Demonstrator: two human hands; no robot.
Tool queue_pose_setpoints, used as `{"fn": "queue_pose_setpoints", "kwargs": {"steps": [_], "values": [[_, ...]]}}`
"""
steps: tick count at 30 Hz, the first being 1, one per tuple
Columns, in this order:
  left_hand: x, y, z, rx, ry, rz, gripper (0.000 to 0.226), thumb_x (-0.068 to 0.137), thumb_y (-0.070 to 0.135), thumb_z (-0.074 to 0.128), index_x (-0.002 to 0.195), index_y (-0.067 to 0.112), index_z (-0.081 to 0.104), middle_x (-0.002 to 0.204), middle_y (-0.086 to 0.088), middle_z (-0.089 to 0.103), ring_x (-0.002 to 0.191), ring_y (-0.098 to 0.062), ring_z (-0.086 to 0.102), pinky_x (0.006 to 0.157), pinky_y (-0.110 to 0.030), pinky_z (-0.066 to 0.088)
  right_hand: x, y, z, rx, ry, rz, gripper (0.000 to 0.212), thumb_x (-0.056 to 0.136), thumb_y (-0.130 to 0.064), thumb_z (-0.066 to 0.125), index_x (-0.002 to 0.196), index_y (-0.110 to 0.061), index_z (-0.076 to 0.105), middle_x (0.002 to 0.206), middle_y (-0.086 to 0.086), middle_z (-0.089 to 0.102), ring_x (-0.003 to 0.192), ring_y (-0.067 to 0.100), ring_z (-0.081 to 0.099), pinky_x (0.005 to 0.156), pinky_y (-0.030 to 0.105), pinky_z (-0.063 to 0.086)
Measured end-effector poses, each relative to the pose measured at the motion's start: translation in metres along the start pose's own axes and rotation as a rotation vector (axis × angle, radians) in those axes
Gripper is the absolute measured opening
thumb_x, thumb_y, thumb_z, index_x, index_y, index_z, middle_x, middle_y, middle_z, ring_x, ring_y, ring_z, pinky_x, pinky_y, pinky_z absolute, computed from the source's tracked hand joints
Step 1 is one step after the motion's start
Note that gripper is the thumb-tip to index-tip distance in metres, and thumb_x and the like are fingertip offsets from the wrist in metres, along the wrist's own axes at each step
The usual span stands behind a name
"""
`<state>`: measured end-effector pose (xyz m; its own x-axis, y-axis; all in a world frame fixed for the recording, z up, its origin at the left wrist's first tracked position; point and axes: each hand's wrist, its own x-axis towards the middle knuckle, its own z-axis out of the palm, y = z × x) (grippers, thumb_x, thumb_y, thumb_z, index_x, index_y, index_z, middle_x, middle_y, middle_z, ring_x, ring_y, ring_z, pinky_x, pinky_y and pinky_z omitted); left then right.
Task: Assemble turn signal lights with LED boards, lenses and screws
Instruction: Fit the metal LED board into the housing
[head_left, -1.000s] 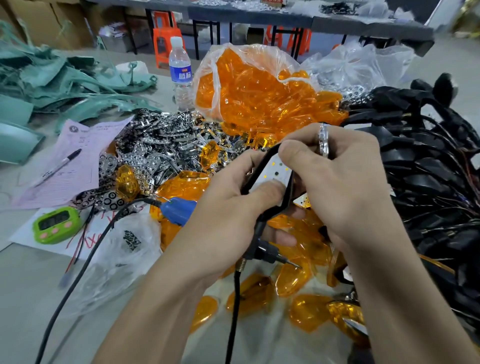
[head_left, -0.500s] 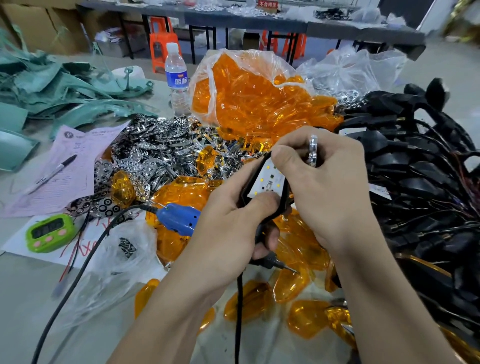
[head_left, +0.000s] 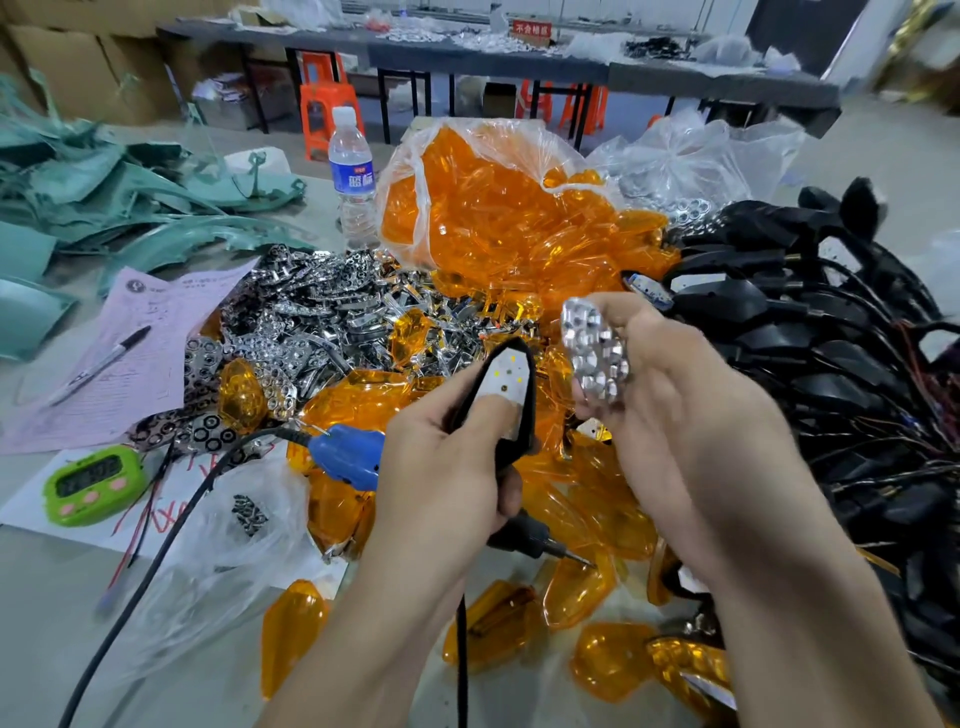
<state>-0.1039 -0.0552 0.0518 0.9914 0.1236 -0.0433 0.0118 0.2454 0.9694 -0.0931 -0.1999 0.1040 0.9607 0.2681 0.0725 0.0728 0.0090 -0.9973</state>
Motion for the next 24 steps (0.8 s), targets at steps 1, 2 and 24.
{"fn": "queue_pose_setpoints", "kwargs": {"steps": [1, 2, 24], "values": [[0.0, 0.0, -0.001, 0.0, 0.007, -0.002, 0.022, 0.1, 0.01, 0.055, 0.108, 0.018, 0.074, 0.073, -0.01, 0.067, 0.041, -0.019, 0.043, 0.038, -0.021, 0.03, -0.002, 0.0, -0.001, 0.057, 0.033, 0.002, 0.027, 0.092, -0.007, 0.053, 0.074, -0.021, 0.068, 0.073, 0.007, 0.056, 0.053, 0.015, 0.053, 0.055, 0.025, 0.044], [-0.001, 0.0, 0.0, 0.001, 0.009, -0.001, 0.023, 0.1, 0.01, 0.055, 0.109, 0.019, 0.075, 0.073, -0.009, 0.067, 0.041, -0.019, 0.044, 0.038, -0.021, 0.031, -0.006, -0.001, 0.0, 0.08, 0.042, -0.036, 0.025, 0.091, -0.011, 0.056, 0.074, -0.018, 0.073, 0.076, 0.012, 0.058, 0.061, 0.017, 0.055, 0.062, 0.027, 0.047], [-0.009, 0.005, 0.006, -0.194, -0.031, -0.107, 0.042, 0.084, 0.056, 0.046, 0.083, 0.021, 0.07, 0.065, -0.006, 0.052, 0.048, -0.02, 0.046, 0.042, -0.025, 0.032, -0.006, 0.031, 0.033, 0.055, 0.476, -0.045, 0.009, 0.082, -0.012, 0.085, 0.083, -0.021, 0.083, 0.073, 0.004, 0.076, 0.062, 0.015, 0.069, 0.06, 0.03, 0.056]]}}
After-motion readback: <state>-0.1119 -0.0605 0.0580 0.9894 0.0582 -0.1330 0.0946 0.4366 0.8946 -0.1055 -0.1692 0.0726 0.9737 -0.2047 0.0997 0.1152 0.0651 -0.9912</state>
